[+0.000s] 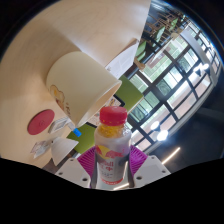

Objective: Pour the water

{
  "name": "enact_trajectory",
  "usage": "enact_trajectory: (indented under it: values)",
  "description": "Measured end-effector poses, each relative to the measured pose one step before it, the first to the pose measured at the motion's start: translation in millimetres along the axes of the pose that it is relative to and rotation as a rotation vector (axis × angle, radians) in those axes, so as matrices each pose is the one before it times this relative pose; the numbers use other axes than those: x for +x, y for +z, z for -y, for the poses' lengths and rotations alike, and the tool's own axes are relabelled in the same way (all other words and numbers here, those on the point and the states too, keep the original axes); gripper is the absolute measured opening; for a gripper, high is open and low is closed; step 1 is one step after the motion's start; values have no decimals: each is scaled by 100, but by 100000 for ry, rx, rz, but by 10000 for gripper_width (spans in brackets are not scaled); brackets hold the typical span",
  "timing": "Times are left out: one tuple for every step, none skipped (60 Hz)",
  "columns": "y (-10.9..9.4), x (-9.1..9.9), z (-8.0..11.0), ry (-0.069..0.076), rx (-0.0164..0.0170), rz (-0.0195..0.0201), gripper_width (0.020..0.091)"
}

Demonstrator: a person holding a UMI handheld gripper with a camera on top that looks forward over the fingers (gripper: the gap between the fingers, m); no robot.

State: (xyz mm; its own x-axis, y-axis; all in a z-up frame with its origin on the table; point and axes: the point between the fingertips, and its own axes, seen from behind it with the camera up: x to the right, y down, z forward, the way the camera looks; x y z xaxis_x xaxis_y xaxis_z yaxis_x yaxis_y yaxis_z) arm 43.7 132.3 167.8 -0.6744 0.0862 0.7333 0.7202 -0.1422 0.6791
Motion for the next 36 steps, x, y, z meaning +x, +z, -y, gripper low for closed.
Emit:
enact_trajectory:
  values:
    - [8,-23,-82,217,-35,-58,425]
    - [-196,17,-177,494,65,163,423]
    - [201,-70,-76,528,-129,150,424]
    - [107,-29,-112,887,-64,110,425]
    - [-100,-31,-125,1371,-130,-220,423]
    - [187,102,-43,1733,470,474,425]
    - [30,109,-148,2622,213,-35,426]
    - [51,107,-175,3483,211,-7,425]
    - [56,103,-232,4578,-1,162,424]
    - [-55,212,-306,5563,-362,366,425]
    - [-410,-92,-106,6491,-1191,-499,426]
    - [98,44,-346,7142,-470,667,424]
    - [-355,-88,-508,7856,36,127,426]
    - [829,293,-312,8161,-70,2382,424]
    - [124,-9,-297,9014,-304,1145,426]
    - [-100,-281,-217,9784,-807,346,423]
    - [55,-18,-340,9770,-318,1076,423]
    - [-4,-66,-401,9971,-599,1430,424]
    - [29,-54,-411,9899,-472,1690,424]
    - [28,-95,-434,9452,-343,1724,425]
    - [92,-148,-449,9135,-277,1782,425]
    - [-566,-523,-560,8905,1263,-386,424]
    - [679,-10,-195,8603,-1495,3503,423]
    - [161,124,-378,7606,460,2398,424]
    - [107,-151,-380,8430,140,1893,424]
    - [61,-326,-319,8839,-551,2077,423]
    - [84,-45,-550,6947,627,2251,425]
    - [-7,-296,-328,8617,-465,1839,423]
    - [58,-151,-491,7118,-144,1890,424]
    - [10,-81,-474,6257,-447,1837,424]
    - [119,-128,-574,5816,-347,1609,423]
    - [257,-777,-1055,6597,1384,-226,423]
    - [312,264,-177,3407,-1819,2266,423]
    - [527,-49,-693,3575,379,792,423]
    - [129,117,-425,3113,13,609,423]
    - [181,118,-419,2422,-54,406,424]
